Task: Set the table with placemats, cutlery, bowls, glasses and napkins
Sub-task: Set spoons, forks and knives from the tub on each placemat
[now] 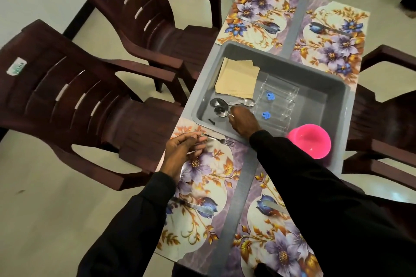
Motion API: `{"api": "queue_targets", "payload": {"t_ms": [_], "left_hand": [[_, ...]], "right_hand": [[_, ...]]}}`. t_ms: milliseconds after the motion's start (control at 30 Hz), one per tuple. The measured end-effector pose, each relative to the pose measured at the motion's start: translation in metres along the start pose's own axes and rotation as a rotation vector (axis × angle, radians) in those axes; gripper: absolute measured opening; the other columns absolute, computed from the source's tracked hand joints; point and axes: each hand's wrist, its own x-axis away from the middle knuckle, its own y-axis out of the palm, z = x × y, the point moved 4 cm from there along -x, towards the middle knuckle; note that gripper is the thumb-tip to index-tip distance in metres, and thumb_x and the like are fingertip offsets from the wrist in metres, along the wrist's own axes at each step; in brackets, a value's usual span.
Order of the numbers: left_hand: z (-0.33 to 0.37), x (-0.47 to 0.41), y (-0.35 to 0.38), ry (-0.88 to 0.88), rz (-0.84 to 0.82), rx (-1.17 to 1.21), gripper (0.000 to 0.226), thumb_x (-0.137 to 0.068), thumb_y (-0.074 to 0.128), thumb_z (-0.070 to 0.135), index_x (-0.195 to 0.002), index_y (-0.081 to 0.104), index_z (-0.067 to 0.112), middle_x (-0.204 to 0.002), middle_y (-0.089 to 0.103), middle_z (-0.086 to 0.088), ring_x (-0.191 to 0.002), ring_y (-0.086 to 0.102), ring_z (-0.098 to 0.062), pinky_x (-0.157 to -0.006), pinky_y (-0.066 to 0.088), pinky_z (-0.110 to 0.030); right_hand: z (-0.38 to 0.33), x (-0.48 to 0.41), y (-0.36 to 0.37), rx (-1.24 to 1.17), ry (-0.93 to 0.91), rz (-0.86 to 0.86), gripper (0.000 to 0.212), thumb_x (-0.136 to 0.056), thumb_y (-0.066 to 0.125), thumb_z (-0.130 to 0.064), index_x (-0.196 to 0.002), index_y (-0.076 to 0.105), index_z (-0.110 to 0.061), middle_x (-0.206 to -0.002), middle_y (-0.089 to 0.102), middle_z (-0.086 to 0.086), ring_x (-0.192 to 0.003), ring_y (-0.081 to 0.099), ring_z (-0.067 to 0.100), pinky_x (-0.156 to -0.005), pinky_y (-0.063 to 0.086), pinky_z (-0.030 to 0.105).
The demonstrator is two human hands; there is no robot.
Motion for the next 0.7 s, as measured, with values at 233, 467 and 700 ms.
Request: {"api": "queue_targets", "payload": {"t_ms": [233,467,700], "left_hand": [[0.002,-0.024,0.015,-0.022,-0.042,0.094,0.027,-0.102,0.059,0.008,-0.124,0.065,-0.006,-0.115,0.075,-0.02,-0.103,0.075,-0.03,-0.094,0.059,-0.036],[0.003,-0.052,0.053,-0.05,-0.106,0.218,0.013,-0.101,0.061,0.01,-0.11,0.069,0.004,-0.112,0.075,-0.015,-0.102,0.072,-0.022,-0.093,0.059,-0.031],[-0.001,-0.064,0.06,-0.092,0.011,0.307,0.015,-0.101,0.06,0.008,-0.11,0.068,-0.001,-0.085,0.075,-0.009,-0.065,0.07,-0.01,-0.067,0.061,-0.025]], "right_hand": [[-0.002,0.012,-0.038,-0.499,0.12,0.187,0.023,-0.092,0.063,-0.01,-0.07,0.067,-0.006,-0.064,0.066,0.01,-0.056,0.058,0.015,-0.058,0.053,0.033],[-0.031,0.037,-0.06,-0.731,0.02,0.104,0.01,-0.09,0.072,-0.01,-0.089,0.079,-0.002,-0.076,0.075,0.007,-0.06,0.07,0.011,-0.056,0.057,0.024],[-0.054,0.053,-0.064,-0.724,-0.002,0.142,0.009,-0.083,0.081,-0.014,-0.09,0.081,-0.007,-0.085,0.077,-0.001,-0.071,0.071,-0.003,-0.069,0.057,0.015]]}}
